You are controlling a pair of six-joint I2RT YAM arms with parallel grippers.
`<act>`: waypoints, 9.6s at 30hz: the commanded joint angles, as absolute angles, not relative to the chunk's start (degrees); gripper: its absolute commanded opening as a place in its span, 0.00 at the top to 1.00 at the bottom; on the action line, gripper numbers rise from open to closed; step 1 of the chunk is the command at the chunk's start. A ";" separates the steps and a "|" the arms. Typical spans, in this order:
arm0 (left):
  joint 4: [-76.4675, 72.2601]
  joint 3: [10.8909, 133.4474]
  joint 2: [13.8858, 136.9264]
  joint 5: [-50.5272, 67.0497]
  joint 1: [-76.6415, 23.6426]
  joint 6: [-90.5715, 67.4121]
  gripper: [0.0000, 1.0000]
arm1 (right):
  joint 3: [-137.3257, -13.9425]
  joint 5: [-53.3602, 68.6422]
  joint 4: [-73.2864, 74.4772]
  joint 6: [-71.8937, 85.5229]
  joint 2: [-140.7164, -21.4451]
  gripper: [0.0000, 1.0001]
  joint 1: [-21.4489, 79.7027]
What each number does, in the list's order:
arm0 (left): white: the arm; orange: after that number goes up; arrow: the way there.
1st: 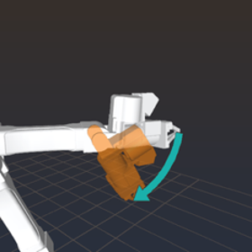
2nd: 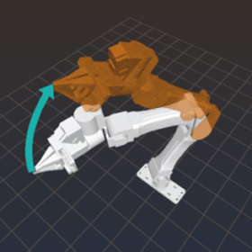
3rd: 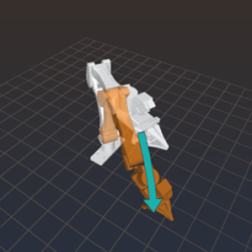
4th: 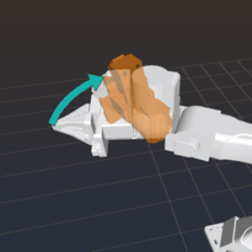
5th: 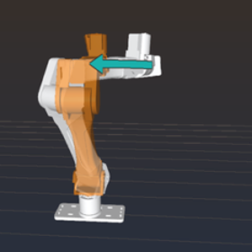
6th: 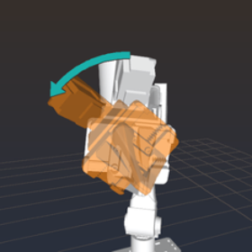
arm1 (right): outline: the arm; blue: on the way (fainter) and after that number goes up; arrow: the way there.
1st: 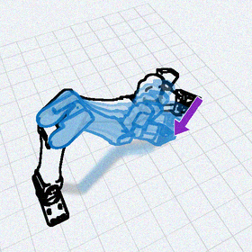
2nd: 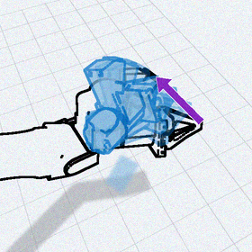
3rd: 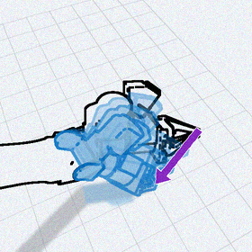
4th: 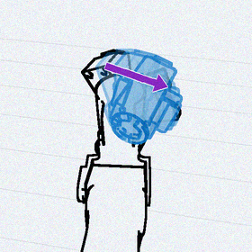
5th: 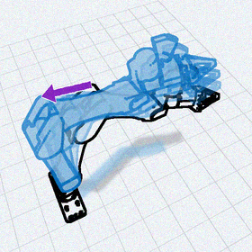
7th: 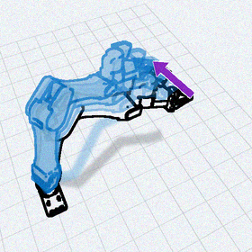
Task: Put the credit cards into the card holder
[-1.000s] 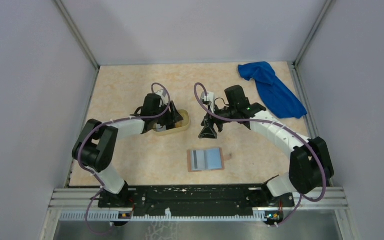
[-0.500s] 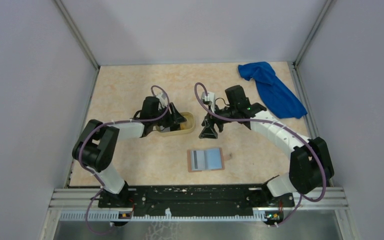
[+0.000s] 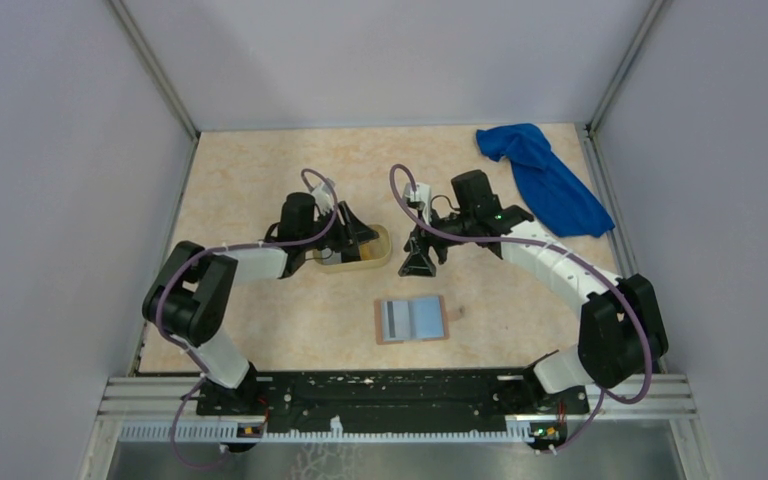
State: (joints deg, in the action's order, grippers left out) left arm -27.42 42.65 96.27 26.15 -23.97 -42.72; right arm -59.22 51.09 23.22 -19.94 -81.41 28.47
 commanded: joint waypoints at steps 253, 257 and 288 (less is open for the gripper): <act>-75.74 12.47 71.39 41.21 -30.88 -45.91 0.59 | -54.78 76.55 0.83 2.81 -84.16 1.00 30.76; -74.09 13.15 72.03 44.16 -30.91 -45.07 0.58 | -54.64 76.57 0.48 3.82 -84.54 1.00 30.76; -67.73 18.59 81.06 42.97 -24.45 -38.83 1.00 | -72.15 71.81 17.61 -6.20 -103.05 1.00 28.30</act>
State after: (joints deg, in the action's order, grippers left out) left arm -68.14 15.20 78.67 44.51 -26.52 -44.07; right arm -61.10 72.77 5.82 4.08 -96.51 28.91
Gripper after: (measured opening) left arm 0.005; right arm 0.009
